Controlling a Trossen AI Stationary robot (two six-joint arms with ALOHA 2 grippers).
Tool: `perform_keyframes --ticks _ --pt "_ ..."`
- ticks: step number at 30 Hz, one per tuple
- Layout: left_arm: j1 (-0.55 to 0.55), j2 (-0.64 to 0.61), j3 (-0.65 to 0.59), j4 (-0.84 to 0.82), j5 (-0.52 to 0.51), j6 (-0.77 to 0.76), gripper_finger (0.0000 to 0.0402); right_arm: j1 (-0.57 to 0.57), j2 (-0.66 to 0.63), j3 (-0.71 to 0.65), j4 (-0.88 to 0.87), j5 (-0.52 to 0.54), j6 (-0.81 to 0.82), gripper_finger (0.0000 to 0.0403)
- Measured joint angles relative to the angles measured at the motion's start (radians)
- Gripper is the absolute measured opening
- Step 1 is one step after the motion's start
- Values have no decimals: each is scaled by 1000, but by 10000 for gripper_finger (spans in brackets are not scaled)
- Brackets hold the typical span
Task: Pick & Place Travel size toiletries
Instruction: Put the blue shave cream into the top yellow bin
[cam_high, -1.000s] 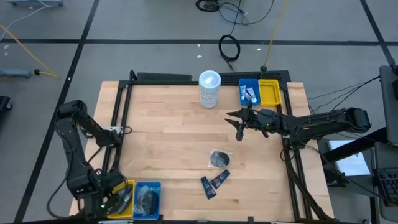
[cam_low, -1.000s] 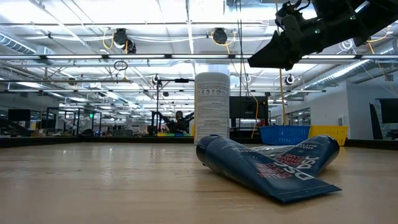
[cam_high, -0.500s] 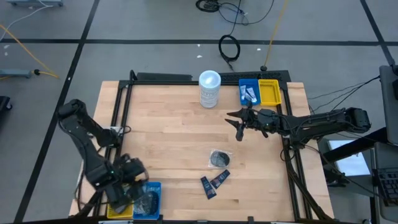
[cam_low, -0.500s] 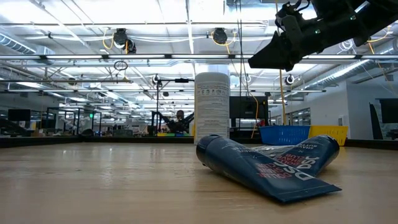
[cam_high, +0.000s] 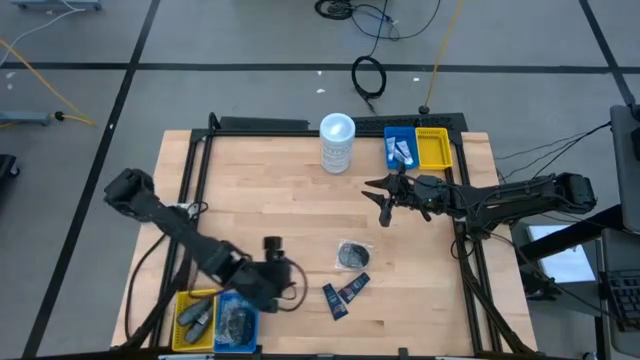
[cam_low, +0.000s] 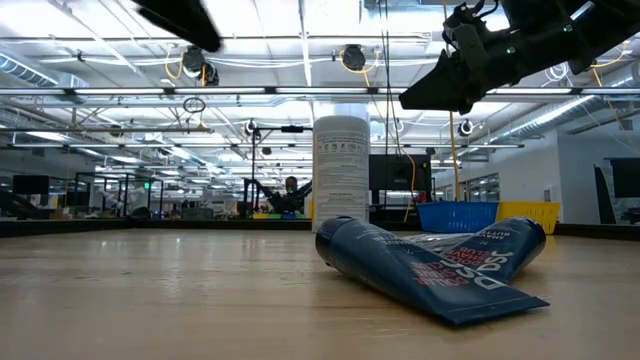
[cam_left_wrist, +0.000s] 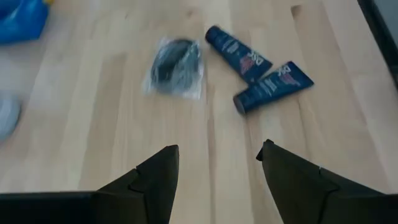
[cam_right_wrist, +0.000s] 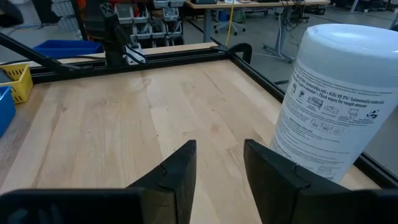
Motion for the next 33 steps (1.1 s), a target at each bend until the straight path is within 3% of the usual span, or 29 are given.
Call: perform_keyframes --ticks 14,25,33 --pt "175 252 0 290 246 462 225 0 0 0 -6 0 0 125" --pt "212 356 0 451 398 641 225 0 0 0 -16 0 0 125" --pt "235 403 0 502 485 659 225 0 0 0 -33 0 26 125"
